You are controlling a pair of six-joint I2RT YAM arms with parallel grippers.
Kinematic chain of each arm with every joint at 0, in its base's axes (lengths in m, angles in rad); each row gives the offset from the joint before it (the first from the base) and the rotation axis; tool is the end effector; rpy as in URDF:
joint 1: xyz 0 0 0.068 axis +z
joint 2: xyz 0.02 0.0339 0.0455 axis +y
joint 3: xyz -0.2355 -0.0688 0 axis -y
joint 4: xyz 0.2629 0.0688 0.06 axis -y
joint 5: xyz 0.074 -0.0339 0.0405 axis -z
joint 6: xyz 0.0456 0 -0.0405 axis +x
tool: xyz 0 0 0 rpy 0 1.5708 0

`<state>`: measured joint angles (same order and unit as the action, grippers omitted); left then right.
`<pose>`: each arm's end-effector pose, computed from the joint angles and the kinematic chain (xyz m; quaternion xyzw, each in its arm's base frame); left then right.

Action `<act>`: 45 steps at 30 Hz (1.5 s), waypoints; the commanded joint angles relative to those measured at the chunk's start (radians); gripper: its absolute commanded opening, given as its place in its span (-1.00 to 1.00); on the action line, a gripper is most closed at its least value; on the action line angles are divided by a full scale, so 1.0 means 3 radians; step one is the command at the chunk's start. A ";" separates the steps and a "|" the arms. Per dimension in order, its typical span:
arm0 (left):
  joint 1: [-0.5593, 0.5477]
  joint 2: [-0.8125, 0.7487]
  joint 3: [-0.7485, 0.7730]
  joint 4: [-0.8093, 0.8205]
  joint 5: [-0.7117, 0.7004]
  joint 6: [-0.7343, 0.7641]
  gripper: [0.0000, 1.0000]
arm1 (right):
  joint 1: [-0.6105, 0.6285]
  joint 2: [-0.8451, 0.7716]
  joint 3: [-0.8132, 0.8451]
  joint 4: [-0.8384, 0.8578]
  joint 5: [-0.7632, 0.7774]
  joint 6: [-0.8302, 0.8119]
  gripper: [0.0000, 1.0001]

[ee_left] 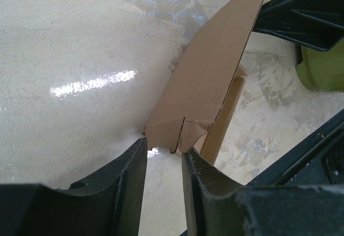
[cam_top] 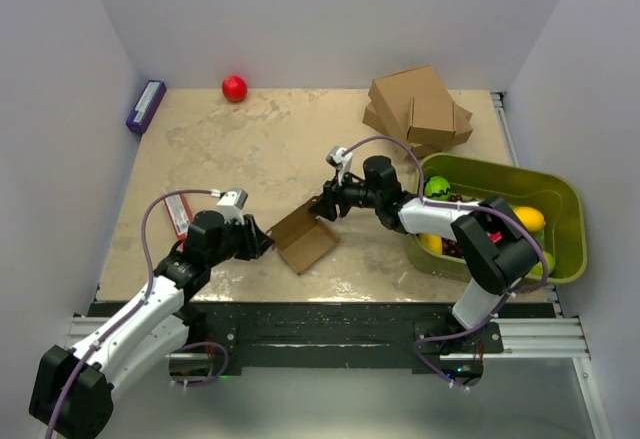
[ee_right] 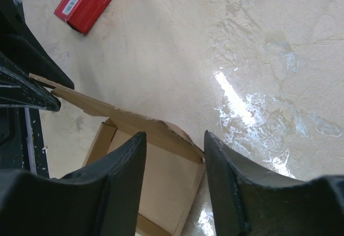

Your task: Fold the paper box

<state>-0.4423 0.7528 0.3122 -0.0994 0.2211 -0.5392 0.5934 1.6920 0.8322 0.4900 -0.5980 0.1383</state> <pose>0.1884 -0.1003 0.1557 0.0124 0.8664 -0.3155 0.3868 0.2921 0.2280 0.1469 -0.3400 0.7306 0.4201 0.4173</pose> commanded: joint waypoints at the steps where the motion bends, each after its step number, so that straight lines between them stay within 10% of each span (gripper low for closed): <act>1: -0.0044 0.0011 0.0084 0.0127 0.0030 0.0033 -0.32 | -0.0004 -0.0010 0.0120 0.0126 -0.0103 -0.0042 -0.06; 28: -0.0141 0.0318 0.0319 0.0162 -0.0307 0.0176 -1.00 | 0.0047 -0.0179 0.0033 0.0075 0.0030 0.0004 -1.00; 45: -0.0371 0.1453 0.1255 0.0449 -0.1258 0.0442 -1.00 | 0.0701 -0.0492 -0.0151 0.0299 0.2652 0.0321 -1.00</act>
<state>-0.5304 1.1316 0.5770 -0.0837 -0.0708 -0.4438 0.7818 1.5257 0.7670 0.4763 0.0360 0.1665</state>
